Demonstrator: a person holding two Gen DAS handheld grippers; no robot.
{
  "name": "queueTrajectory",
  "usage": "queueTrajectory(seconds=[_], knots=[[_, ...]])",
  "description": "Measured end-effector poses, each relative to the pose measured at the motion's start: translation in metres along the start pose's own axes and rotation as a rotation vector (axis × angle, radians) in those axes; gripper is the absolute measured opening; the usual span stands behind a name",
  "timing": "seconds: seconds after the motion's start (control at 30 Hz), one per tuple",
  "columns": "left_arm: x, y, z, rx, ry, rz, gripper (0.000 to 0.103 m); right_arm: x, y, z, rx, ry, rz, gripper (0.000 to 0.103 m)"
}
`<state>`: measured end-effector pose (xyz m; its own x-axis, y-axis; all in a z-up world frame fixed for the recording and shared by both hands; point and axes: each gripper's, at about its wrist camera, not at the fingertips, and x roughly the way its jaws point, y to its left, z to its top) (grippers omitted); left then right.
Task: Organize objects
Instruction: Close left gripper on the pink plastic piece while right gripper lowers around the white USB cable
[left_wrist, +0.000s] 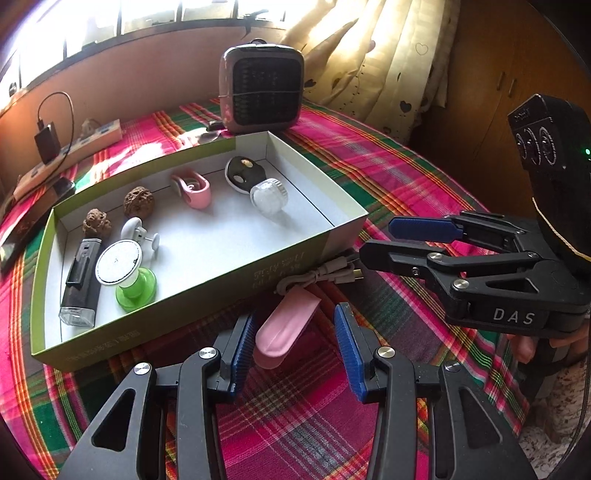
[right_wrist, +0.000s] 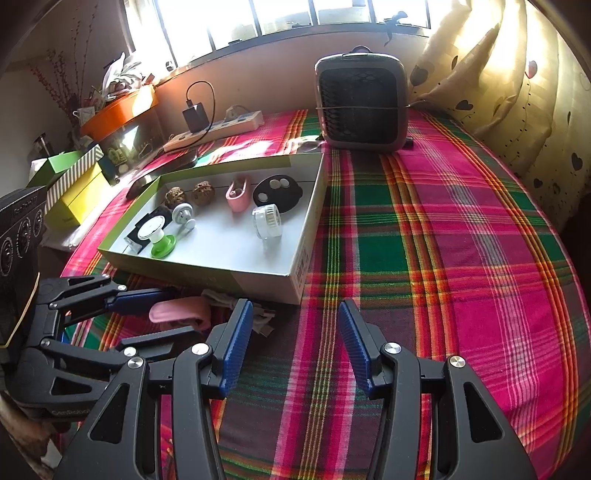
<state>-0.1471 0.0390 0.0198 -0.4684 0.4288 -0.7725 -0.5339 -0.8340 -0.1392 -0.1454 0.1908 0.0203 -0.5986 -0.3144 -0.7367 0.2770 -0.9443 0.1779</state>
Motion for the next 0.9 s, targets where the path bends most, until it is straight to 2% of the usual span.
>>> queueTrajectory(seconds=[0.23,0.37,0.57,0.9], knots=[[0.004,-0.001,0.000,-0.006,0.002,0.019,0.041,0.004,0.001,-0.002,0.001,0.012,0.007,0.050],[0.002,0.001,-0.003,-0.006,-0.001,0.045,0.026,0.006,0.003,-0.002,-0.006,0.021,0.012,0.050],[-0.002,0.009,-0.007,-0.052,-0.009,0.056,0.017,0.013,0.011,-0.003,-0.031,0.048,0.036,0.050],[-0.015,0.028,-0.021,-0.117,-0.029,0.090,0.017,0.019,0.034,-0.005,-0.101,0.072,0.069,0.050]])
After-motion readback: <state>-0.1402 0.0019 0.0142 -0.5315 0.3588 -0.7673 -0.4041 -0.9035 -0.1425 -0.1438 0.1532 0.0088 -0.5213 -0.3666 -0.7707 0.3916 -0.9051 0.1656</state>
